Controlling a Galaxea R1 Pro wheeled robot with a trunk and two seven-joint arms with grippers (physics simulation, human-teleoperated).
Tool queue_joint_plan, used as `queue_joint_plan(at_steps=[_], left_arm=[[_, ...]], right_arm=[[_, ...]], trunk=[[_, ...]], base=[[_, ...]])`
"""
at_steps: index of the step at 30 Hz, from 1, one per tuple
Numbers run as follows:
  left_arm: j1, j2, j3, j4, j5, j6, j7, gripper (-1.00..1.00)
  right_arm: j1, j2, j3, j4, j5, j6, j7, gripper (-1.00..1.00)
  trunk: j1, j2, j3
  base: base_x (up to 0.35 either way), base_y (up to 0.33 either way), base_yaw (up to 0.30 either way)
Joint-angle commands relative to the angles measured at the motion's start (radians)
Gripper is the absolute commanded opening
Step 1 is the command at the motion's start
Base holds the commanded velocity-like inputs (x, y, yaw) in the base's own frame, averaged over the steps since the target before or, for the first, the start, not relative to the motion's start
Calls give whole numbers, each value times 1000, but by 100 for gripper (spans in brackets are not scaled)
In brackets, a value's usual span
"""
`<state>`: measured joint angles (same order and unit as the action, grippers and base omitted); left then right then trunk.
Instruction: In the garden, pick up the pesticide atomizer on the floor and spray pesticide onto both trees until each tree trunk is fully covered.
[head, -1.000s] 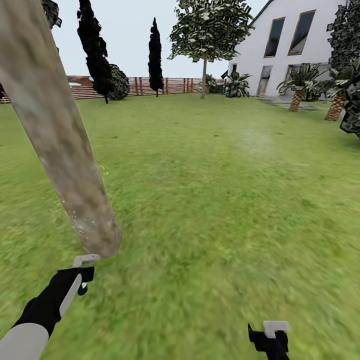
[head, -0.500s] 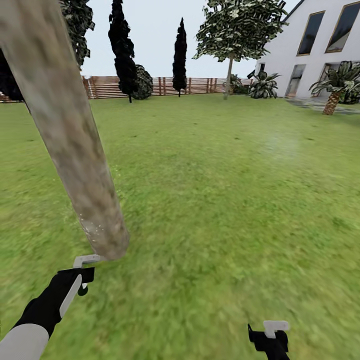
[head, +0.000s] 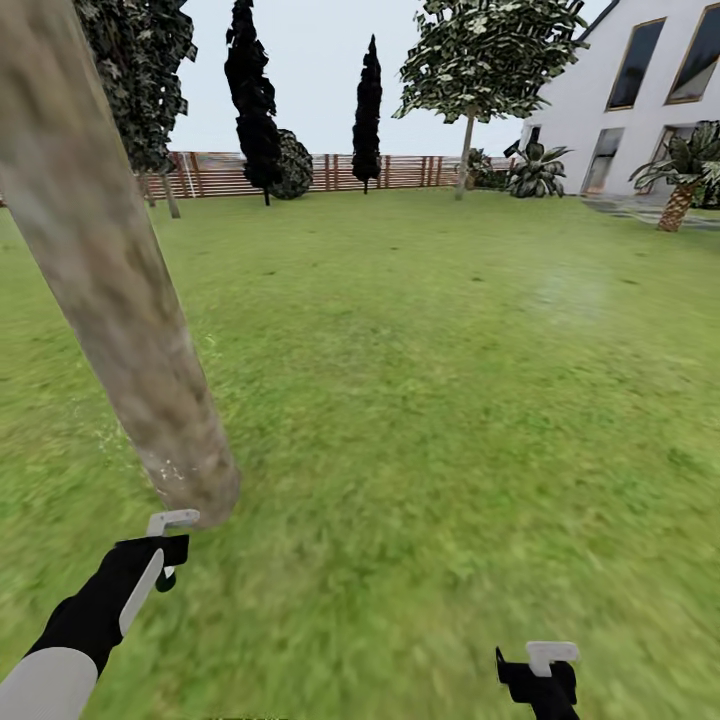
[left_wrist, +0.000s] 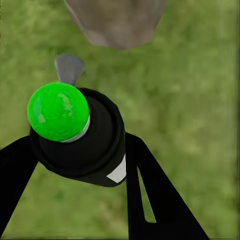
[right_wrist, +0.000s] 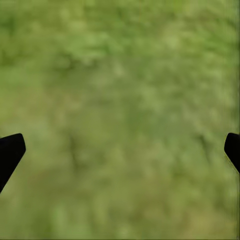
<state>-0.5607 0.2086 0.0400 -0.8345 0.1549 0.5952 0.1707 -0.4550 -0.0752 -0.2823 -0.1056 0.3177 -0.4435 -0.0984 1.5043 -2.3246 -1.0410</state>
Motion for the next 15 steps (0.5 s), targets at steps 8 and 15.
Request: queue_joint_plan(at_steps=[8, 15], left_arm=[[-1, 0, -1, -2, 11, 5, 6, -100], [-1, -1, -2, 0, 11, 5, 6, -100]], right_arm=[[-1, 0, -5, 1, 12, -3, -4, 100], [-1, 0, -5, 1, 12, -3, -4, 100]], trunk=[[0, 0, -1], [0, 0, -1]], base=[[1, -274, 270], [98, -274, 278]])
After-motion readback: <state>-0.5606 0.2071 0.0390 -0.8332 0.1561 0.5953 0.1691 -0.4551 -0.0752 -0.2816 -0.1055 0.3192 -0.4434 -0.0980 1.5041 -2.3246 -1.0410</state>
